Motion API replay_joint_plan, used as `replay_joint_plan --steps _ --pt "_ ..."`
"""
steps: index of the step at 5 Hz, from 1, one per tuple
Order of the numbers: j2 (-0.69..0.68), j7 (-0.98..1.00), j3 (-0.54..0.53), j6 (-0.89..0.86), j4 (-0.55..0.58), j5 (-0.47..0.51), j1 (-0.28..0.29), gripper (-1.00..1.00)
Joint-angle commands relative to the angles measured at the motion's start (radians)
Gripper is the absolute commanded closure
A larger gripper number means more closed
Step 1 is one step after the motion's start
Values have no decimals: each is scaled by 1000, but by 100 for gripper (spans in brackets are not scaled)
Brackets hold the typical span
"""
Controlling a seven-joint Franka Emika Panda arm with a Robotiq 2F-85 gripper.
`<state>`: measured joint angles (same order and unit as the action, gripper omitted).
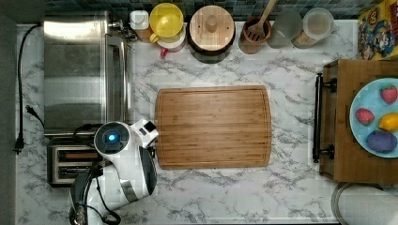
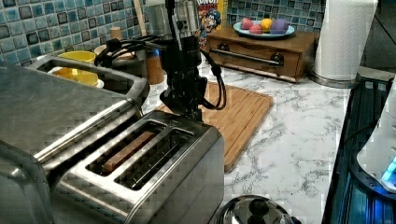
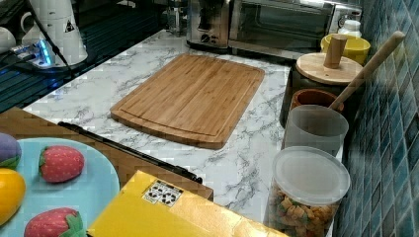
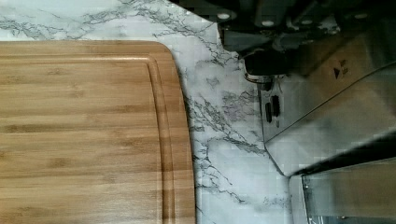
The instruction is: Turn on the toaster.
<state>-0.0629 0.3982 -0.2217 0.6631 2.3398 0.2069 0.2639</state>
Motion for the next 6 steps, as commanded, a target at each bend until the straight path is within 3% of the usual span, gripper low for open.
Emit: replay_joint_plan --steps 1,5,6 --pt "-152 -94 4 130 155 -46 15 100" --pt "-153 -96 -2 130 156 -48 8 100" --pt "-154 -103 -33 131 156 -58 -24 100"
